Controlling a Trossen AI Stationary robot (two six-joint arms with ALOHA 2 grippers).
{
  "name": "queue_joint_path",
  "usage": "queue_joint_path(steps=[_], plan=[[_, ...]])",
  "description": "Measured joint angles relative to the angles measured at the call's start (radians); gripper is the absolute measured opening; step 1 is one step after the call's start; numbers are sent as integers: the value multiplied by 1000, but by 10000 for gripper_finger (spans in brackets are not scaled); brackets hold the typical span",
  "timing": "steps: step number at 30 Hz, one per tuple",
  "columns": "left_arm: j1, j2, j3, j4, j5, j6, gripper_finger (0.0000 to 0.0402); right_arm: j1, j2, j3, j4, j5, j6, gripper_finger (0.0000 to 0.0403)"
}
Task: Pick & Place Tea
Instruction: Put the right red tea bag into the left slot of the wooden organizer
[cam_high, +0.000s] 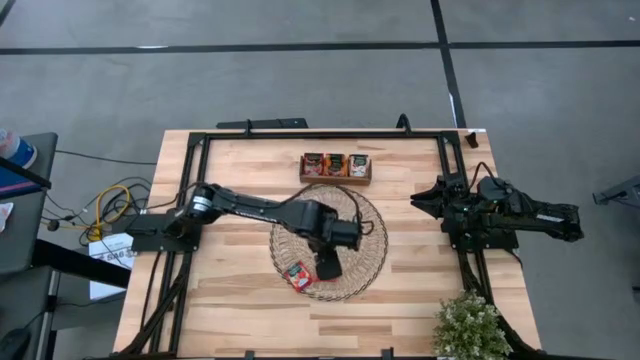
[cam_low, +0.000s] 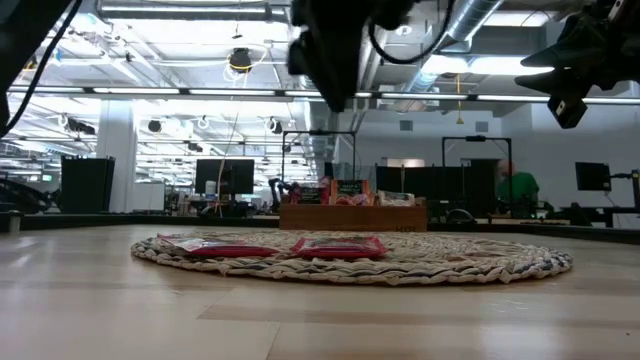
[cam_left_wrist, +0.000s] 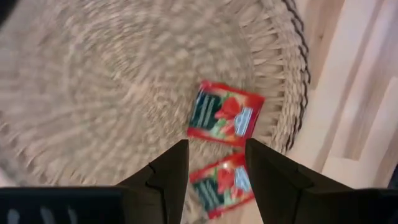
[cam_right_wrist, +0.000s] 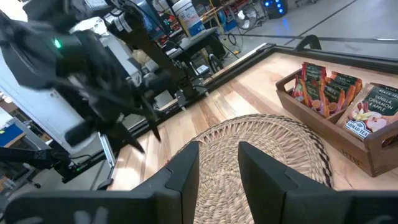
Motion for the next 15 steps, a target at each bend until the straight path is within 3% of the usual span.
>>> queue_joint_path(steps=[4,15], plan=[[13,-3,-55,127,30,90,149,0,0,0,0,0,0,103],[57,-5,-250,241,53,153,150,0,0,0,0,0,0,103]])
